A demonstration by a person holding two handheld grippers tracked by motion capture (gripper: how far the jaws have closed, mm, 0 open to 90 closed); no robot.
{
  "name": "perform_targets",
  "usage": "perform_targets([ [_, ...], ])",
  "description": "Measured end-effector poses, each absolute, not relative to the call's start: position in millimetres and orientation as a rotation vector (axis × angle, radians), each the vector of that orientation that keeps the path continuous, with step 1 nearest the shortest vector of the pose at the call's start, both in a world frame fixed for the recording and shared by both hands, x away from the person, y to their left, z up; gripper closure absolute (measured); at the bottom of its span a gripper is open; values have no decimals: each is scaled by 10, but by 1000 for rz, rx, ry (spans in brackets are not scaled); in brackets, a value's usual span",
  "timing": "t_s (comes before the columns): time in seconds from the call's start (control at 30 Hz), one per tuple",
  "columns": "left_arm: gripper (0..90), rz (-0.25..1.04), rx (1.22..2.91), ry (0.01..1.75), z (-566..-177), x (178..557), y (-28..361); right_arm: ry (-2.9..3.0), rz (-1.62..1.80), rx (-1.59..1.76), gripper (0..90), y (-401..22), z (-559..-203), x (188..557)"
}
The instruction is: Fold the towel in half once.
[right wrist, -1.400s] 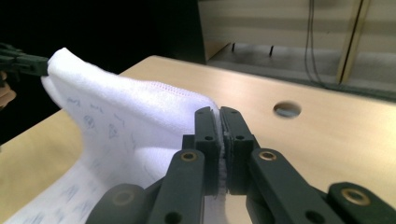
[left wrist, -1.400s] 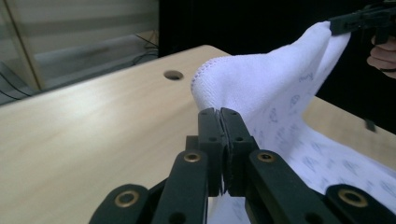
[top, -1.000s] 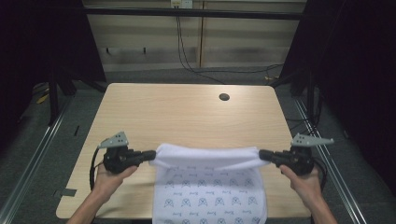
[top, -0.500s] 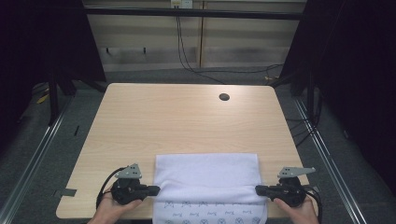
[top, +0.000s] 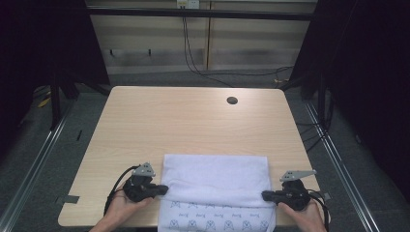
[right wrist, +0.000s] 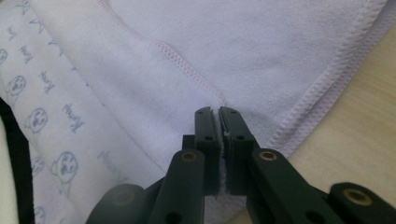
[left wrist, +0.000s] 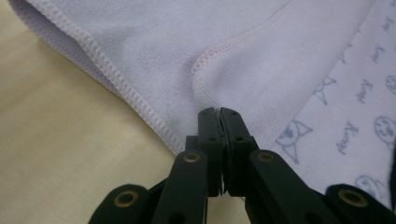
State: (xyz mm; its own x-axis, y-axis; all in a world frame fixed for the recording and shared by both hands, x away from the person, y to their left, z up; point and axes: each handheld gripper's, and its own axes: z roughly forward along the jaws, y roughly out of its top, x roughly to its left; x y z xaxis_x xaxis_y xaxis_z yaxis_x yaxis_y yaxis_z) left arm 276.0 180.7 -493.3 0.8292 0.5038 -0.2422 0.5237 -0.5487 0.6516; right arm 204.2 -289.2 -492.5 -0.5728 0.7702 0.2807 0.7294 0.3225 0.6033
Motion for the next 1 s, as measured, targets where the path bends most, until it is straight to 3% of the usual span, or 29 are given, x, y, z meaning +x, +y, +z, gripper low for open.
perform_targets([
  [0.33,883,45,2231,793,-4956,3217,1701,2440,1036,1409,865,-2874,-4926,2250],
  [1.0,883,182,2200,877,-4988,3957,1559,2332,993,1465,865,-2900,-4959,3093],
])
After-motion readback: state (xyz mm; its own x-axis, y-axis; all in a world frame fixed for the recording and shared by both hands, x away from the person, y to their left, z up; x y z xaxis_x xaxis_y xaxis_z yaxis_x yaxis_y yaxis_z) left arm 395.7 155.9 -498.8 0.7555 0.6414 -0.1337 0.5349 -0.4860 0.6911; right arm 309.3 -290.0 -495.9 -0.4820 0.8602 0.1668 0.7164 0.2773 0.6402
